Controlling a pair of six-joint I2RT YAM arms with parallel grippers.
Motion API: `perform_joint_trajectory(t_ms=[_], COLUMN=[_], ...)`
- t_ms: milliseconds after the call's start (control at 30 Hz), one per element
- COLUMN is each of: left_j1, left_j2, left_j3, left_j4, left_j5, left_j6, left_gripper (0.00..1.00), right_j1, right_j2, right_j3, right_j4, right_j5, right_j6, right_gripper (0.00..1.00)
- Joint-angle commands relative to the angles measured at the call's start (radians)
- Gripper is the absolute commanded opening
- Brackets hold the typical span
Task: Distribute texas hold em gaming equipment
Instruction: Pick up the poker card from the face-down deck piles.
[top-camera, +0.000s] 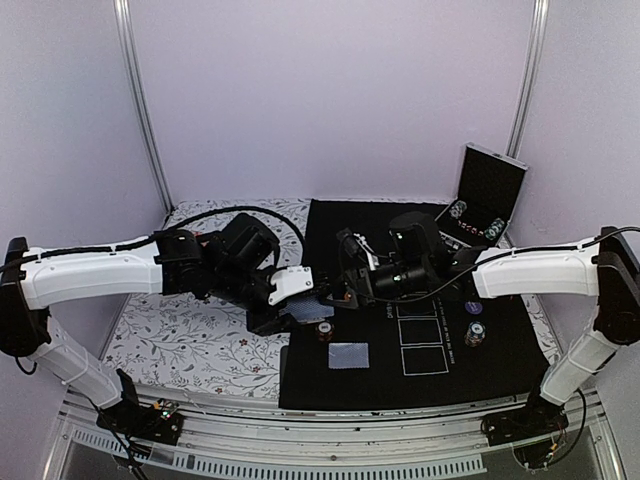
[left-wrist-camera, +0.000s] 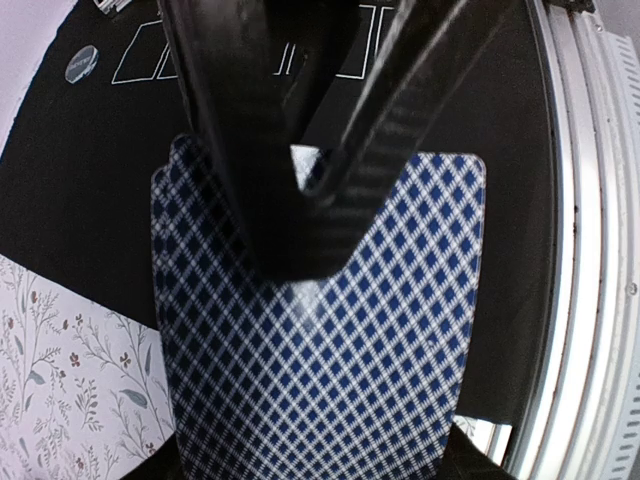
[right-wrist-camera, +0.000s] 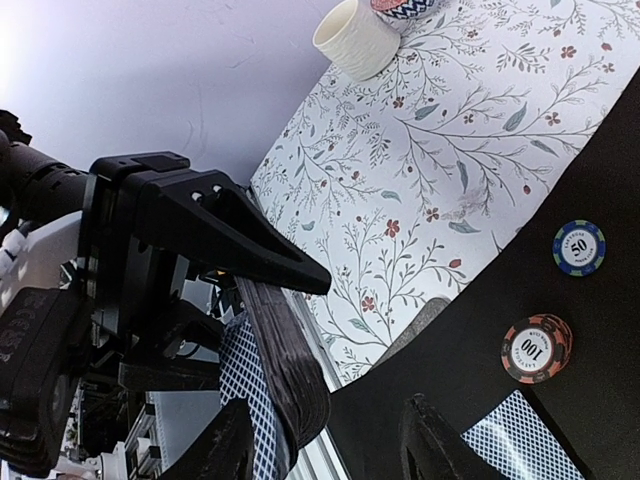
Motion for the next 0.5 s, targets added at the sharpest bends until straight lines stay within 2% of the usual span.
perform_joint_trajectory(t_ms=[0,467], left_j1=[0.011,0.012], left_j2=[-0.021,-0.022], left_j3=[-0.005,-0.007], left_j4=[0.024,0.024], left_j5=[0.011,0.01], left_j6=[0.007,0.008], left_gripper=[0.56,0.56], right_j1=[0.021,0.02], right_j2=[0.063,-0.023], right_j3=[0.048,-0.001], right_j4=[0.024,-0.071], right_j5=[-0.017,0.096], right_j6=[0.001,-0.009], right_gripper=[0.53,0.44])
